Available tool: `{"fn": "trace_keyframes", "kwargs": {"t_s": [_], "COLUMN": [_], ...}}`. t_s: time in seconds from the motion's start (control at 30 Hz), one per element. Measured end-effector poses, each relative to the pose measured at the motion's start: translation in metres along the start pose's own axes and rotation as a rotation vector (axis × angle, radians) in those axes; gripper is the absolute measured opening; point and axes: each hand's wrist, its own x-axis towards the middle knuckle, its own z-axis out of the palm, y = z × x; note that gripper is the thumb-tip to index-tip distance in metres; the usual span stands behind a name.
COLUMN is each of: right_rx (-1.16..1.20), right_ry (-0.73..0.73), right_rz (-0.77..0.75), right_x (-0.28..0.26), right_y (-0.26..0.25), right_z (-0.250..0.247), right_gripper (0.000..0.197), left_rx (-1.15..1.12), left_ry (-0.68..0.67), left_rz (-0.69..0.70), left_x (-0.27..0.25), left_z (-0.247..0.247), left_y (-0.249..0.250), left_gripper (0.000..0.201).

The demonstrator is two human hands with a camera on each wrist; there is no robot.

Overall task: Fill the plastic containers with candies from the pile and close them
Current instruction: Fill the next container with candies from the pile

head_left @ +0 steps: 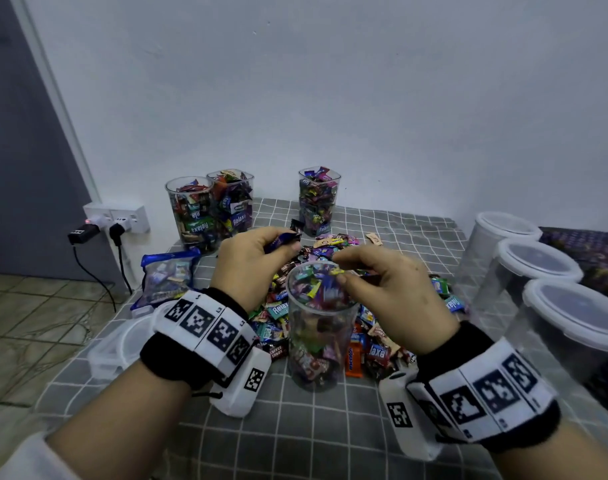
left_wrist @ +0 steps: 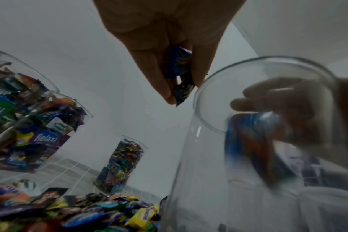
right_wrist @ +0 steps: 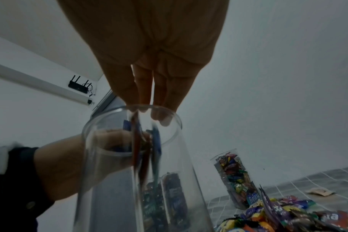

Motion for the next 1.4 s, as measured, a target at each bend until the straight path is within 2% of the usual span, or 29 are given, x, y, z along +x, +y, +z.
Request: {"fn": "trace_keyframes", "kwargs": {"t_s": [0.07,0.13,0.17,0.27,0.33,0.4,0.47,0.53,0.7,0.83,0.93,1.2,1.3,1.4], "right_rx": [0.031,0.054,0.073,0.173,0.225,0.263,0.309,0.337,0.328,0.335,0.304,0.317,0.291,0.219], "right_ry": [0.011,-0.012,-0.06,-0.257,-0.296,-0.301,-0.294,-0.276,-0.249,-0.255,-0.254,-0.25,-0.254,-0.305], "right_rz": [0.013,0.029,0.061,0.216,0.265,0.292,0.301,0.309,0.301,0.303,0.281,0.241,0.231,0.204], "right_x": [-0.003,-0.005,-0.006,-0.009,-0.01,-0.013,-0.015,-0.018,-0.021,-0.022,-0.022,-0.023,-0.023,-0.027], "right_y": [0.0,0.002,0.005,0.016,0.022,0.025,0.027,0.03,0.034,0.036,0.036,0.038,0.039,0.042], "right_z": [0.001,0.001,0.0,0.001,0.004,0.009,0.014,0.019,0.023,0.023,0.023,0.022,0.02,0.017], "right_gripper": [0.02,0.034,0.049,0.105,0.121,0.114,0.089,0.079,0.083,0.075,0.081,0.071,0.072,0.07], "left_rx": [-0.028,-0.055,-0.073,-0.068,-0.047,-0.032,0.021,0.086,0.172,0.251,0.22,0.051,0.061,0.166], "left_ry": [-0.005,-0.027,-0.038,-0.082,-0.132,-0.184,-0.217,-0.231,-0.246,-0.28,-0.299,-0.388,-0.333,-0.254], "left_rz": [0.006,0.014,0.017,0.046,0.069,0.085,0.112,0.137,0.169,0.19,0.178,0.15,0.185,0.191], "left_x": [-0.001,-0.002,-0.002,-0.004,-0.005,-0.008,-0.011,-0.013,-0.012,-0.012,-0.012,-0.015,-0.015,-0.011], "left_z": [-0.001,-0.002,-0.003,-0.003,-0.002,0.0,0.003,0.004,0.004,0.005,0.004,-0.002,-0.008,-0.019], "left_y": [0.004,0.01,0.013,0.019,0.023,0.027,0.028,0.03,0.031,0.031,0.03,0.033,0.033,0.027], "left_gripper": [0.023,0.016,0.01,0.01,0.008,0.011,0.015,0.017,0.026,0.042,0.046,0.043,0.034,0.026]}}
